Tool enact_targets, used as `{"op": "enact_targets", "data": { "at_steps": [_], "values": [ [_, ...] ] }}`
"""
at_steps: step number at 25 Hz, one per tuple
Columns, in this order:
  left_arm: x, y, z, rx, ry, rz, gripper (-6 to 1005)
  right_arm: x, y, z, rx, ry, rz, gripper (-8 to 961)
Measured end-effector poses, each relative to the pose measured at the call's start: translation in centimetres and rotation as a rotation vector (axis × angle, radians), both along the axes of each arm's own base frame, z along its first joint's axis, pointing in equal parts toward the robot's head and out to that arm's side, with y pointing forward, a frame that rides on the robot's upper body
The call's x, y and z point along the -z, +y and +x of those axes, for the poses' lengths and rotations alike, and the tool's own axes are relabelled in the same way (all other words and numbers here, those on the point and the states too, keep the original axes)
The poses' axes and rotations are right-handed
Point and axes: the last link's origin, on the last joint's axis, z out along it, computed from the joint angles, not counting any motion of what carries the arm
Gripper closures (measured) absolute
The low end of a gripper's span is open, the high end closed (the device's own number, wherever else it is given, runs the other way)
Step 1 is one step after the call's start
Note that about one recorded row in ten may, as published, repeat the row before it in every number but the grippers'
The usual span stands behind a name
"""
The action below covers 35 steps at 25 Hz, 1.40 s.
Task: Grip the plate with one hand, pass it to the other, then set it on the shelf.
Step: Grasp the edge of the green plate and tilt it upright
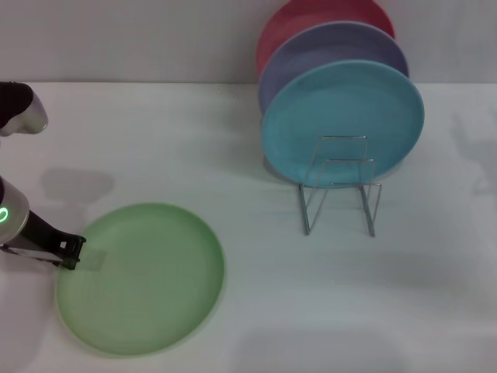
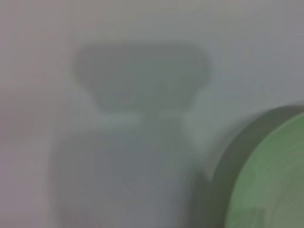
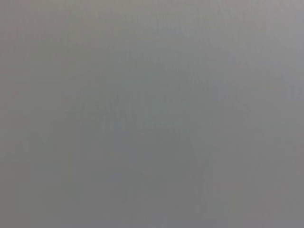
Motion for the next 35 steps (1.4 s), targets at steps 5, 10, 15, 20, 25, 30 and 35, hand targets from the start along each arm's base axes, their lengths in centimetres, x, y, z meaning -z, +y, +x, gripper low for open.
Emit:
{"op": "enact_targets", "data": {
  "at_steps": [5, 10, 15, 20, 25, 30, 35],
  "values": [
    [-0.4, 0.0, 0.0, -0.007, -0.03, 0.009, 934, 0.0, 0.0, 0.0, 0.0, -0.001, 0.0, 237],
    [-1.9, 0.2, 0.0, 0.022, -0.105, 0.039, 937, 0.0, 0.0, 0.1, 0.002, -0.001, 0.0, 236],
    [-3.2, 0.4, 0.0, 0.05, -0.132, 0.061, 941, 0.0, -0.1, 0.1, 0.005, -0.001, -0.001, 236],
    [-4.5, 0.9, 0.0, 0.078, -0.15, 0.107, 970, -0.1, -0.1, 0.2, 0.01, 0.005, 0.007, 236],
    [-5.7, 1.7, 0.2, 0.145, -0.174, 0.215, 967, -0.1, 0.0, 0.2, 0.014, 0.008, 0.008, 237],
    [-6.3, 2.4, -0.3, 0.222, -0.218, 0.337, 965, -0.2, -0.1, 0.3, 0.017, 0.012, 0.015, 237],
    [-6.3, 3.0, -1.2, 0.325, -0.294, 0.457, 963, -0.2, -0.2, 0.4, 0.022, 0.014, 0.016, 236]
  ]
}}
